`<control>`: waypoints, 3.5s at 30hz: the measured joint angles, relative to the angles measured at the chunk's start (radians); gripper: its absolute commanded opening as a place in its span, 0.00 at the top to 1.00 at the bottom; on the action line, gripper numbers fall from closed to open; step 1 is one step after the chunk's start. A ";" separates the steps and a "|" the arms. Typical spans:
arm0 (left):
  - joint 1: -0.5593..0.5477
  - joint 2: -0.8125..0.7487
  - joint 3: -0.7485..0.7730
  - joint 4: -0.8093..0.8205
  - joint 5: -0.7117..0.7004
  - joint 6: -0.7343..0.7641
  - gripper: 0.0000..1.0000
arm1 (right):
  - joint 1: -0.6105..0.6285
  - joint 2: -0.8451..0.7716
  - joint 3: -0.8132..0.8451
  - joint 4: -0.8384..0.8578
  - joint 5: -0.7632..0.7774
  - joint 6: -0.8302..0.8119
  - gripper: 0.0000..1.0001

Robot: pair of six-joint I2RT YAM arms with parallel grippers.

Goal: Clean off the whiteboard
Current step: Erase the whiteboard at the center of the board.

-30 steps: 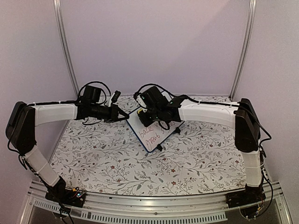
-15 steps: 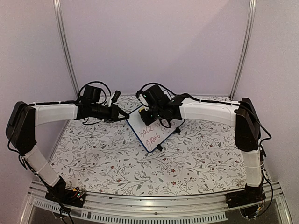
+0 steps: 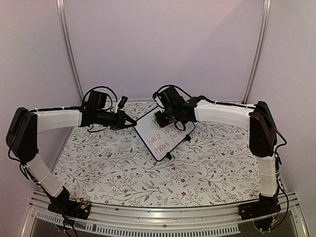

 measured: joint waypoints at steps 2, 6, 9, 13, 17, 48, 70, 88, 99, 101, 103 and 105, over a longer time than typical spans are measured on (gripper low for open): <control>0.000 0.000 0.000 0.000 0.000 0.000 0.95 | 0.000 -0.009 -0.023 0.016 -0.011 0.004 0.81; 0.000 0.000 0.000 0.000 0.001 0.000 0.95 | 0.001 -0.046 -0.108 0.043 -0.037 0.011 0.81; 0.000 0.000 0.000 0.000 0.003 0.000 0.95 | 0.004 -0.070 -0.167 0.058 -0.058 0.014 0.81; 0.000 0.000 0.000 0.001 0.008 0.000 0.95 | 0.016 -0.087 -0.210 0.067 -0.068 0.012 0.81; 0.000 0.000 0.000 0.001 0.009 0.000 0.95 | 0.027 -0.087 -0.211 0.070 -0.064 0.004 0.81; 0.000 0.000 0.001 0.001 0.010 0.000 0.94 | 0.031 -0.084 -0.212 0.082 -0.033 0.010 0.81; 0.000 0.000 0.002 0.002 0.016 0.000 0.94 | 0.031 -0.034 -0.060 0.057 -0.084 -0.006 0.80; 0.000 0.000 0.002 0.002 0.016 0.000 0.94 | 0.031 -0.089 -0.190 0.060 -0.080 0.019 0.80; 0.000 0.000 0.003 0.002 0.026 0.000 0.94 | 0.018 -0.052 -0.050 -0.011 -0.125 0.035 0.80; 0.000 0.000 0.003 0.003 0.027 0.000 0.94 | 0.016 -0.051 -0.032 -0.038 -0.143 0.048 0.80; 0.000 0.000 0.003 0.003 0.028 0.000 0.94 | 0.015 -0.051 -0.004 -0.069 -0.172 0.064 0.80; 0.000 0.001 0.003 0.003 0.029 0.000 0.94 | 0.015 -0.051 0.031 -0.103 -0.206 0.080 0.80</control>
